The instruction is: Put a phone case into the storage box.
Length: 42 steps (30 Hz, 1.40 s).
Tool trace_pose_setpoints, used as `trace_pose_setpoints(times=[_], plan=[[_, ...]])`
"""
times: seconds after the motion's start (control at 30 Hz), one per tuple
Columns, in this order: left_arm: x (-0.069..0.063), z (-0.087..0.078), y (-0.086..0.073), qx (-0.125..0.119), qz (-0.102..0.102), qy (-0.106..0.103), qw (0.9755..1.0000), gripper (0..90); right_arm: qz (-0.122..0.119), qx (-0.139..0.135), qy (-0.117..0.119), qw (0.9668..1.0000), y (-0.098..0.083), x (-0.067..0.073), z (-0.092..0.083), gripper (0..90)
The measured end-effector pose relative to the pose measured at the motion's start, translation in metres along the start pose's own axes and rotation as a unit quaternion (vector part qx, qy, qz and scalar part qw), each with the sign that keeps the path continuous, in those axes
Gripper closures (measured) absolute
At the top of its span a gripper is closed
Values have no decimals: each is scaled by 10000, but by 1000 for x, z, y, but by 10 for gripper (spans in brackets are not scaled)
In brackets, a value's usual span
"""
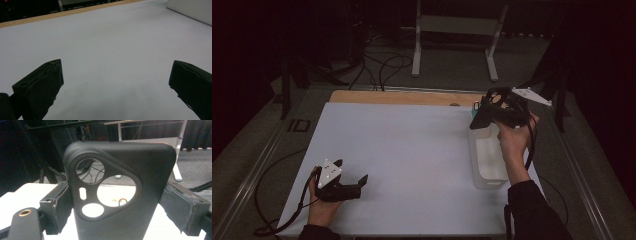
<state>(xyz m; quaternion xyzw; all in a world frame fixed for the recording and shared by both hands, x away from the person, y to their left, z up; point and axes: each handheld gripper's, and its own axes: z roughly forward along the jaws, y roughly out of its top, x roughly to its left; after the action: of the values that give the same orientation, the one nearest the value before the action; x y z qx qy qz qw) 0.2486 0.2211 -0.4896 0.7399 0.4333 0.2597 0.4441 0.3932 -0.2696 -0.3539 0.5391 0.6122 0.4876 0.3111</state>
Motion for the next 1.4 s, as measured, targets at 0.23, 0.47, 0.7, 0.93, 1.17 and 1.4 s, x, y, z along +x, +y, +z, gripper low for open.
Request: trace_pose_setpoints(times=[0.23,0.47,0.7,0.93,1.17,1.4], plan=[[0,0,0,-8,-9,8,10000,0,-105,57,-198,9997,-2,-4,5,151],[0,-1,0,-18,-12,15,10000,0,-155,96,-368,9992,-4,-8,9,151],[0,-1,0,-19,-11,14,10000,0,-301,166,-569,9978,-7,-10,13,151],[0,-1,0,-19,-10,14,10000,0,-396,247,-717,9963,-12,-12,19,151],[1,-1,0,-18,-5,20,10000,0,-394,336,-786,9956,-16,-14,25,150],[1,-1,0,-21,-4,15,10000,0,-354,409,-825,9951,-20,-16,30,150]])
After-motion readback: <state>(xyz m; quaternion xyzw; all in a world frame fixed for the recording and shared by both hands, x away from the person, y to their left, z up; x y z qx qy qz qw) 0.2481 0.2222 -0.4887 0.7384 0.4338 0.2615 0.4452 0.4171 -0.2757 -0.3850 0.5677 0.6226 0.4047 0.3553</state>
